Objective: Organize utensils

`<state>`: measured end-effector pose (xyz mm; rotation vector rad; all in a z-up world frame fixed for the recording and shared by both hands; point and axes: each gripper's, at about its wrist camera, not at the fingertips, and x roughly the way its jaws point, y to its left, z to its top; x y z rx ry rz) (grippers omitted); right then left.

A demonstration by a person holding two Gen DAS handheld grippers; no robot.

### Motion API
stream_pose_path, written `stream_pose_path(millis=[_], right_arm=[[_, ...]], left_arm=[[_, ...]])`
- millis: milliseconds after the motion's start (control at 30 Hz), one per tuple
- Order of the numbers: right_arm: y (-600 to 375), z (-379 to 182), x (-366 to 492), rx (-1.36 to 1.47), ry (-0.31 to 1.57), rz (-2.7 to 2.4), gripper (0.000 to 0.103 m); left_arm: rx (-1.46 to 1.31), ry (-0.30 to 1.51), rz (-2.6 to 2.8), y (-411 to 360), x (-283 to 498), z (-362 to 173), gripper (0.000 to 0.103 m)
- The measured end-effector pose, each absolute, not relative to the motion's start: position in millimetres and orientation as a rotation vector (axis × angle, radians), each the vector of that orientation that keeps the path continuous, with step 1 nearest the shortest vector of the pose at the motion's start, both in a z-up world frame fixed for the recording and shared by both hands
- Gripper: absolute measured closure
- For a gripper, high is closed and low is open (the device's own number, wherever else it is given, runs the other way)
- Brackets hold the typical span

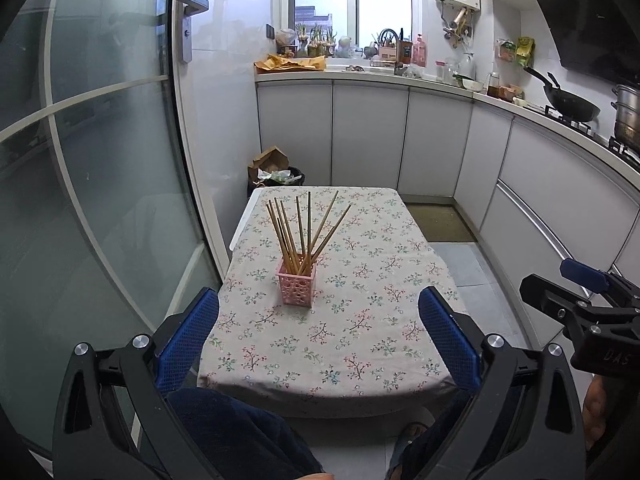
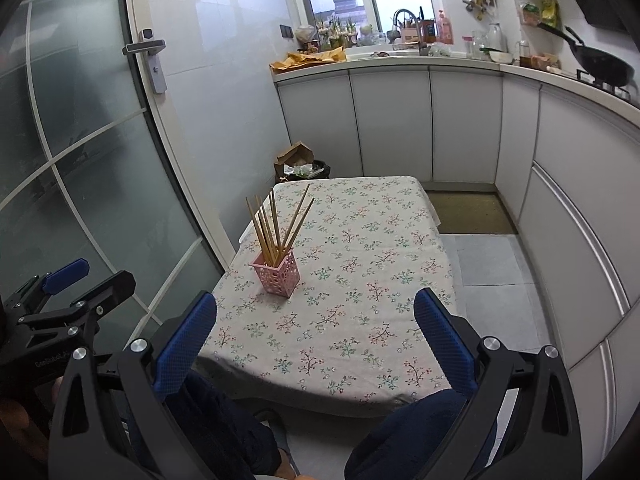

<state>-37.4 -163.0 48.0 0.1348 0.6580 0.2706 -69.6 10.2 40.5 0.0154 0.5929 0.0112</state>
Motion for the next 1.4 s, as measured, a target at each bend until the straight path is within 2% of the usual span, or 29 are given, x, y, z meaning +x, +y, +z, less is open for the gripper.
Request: stream_pose_path(millis=[1400], right_arm=[[-160.8, 49.1, -34.8, 0.121, 0.651, 0.278, 0.007]], left_arm=[[0.024, 0.605, 0.007, 8.1, -67.1, 40.9, 0.007]])
